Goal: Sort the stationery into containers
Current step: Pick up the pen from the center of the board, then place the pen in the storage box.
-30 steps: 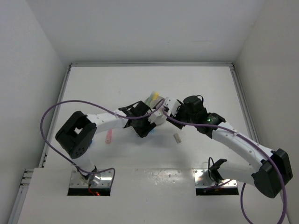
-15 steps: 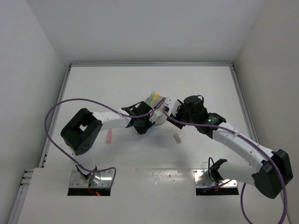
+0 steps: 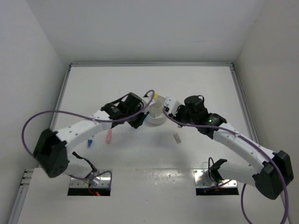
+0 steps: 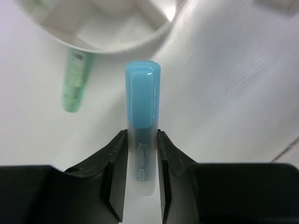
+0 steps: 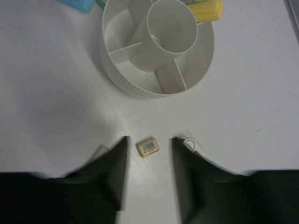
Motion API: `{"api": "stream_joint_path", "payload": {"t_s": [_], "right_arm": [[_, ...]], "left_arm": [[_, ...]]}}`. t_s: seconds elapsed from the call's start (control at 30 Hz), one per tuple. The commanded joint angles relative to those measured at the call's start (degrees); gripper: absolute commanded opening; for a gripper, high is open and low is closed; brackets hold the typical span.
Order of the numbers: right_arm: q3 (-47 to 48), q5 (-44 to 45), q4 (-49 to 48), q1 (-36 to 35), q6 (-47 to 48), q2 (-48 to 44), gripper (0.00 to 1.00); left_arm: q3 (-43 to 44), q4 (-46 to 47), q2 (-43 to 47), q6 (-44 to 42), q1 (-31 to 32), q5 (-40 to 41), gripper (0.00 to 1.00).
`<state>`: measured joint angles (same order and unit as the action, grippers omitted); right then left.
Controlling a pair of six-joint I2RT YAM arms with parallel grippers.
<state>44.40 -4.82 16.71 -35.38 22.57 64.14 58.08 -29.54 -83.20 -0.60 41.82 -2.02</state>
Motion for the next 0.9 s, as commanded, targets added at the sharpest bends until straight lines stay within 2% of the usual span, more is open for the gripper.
{"api": "stream_joint_path", "payload": {"t_s": [0.0,0.03,0.07,0.2,0.27,0.3,0.33,0.43,0.47,0.53,0.63,0.87], "right_arm": [[2.44,-0.89,-1.77,0.13,0.11,-0.51,0.31],[2.44,-0.2,-1.77,0.13,0.11,-0.51,0.13],[2.44,-0.19,-1.77,0.13,-0.41,0.1,0.0],[1.92,1.47,-3.7,0.13,-1.56,0.11,0.0],[1.92,2.0,-3.7,0.13,-2.08,1.59,0.0],[1.92,2.01,-3.7,0.13,-2.09,2.12,0.0],[2.44,2.01,-3.7,0.13,-2.09,2.13,0.0],[2.44,2.01,-3.7,0.13,-2.09,3.89,0.0],[2.44,2.01,-3.7,0.13,-2.09,4.76,0.0],[2.44,2.53,-3.18,0.13,-2.09,5.64,0.0],[2.44,3.06,-3.17,0.66,-1.56,6.96,0.0],[1.92,4.12,-3.7,0.66,-1.03,8.63,0.0]], "left_arm": [[5.62,-0.87,11.19,5.69,-3.14,0.0,0.0],[6.33,-0.87,12.35,6.57,-4.02,0.52,0.0],[6.34,0.7,13.4,7.36,-5.34,0.53,0.0],[5.11,16.41,15.7,12.89,-7.63,2.19,0.0],[1.69,28.62,15.7,16.85,-8.5,3.95,0.0],[0.29,32.84,14.48,18.51,-8.51,5.35,0.0],[-1.2,40.97,13.77,21.31,-8.51,6.49,0.0],[-6.83,52.53,11.05,24.5,-8.43,8.69,0.0],[-8.93,59.61,8.78,26.07,-8.42,9.48,0.0],[-9.57,66.41,6.13,26.96,-6.85,11.15,0.0],[-10.1,71.88,0.77,26.97,-6.84,11.69,0.0],[-6.58,72.43,-6.36,24.95,-5.79,13.0,0.0]]}}
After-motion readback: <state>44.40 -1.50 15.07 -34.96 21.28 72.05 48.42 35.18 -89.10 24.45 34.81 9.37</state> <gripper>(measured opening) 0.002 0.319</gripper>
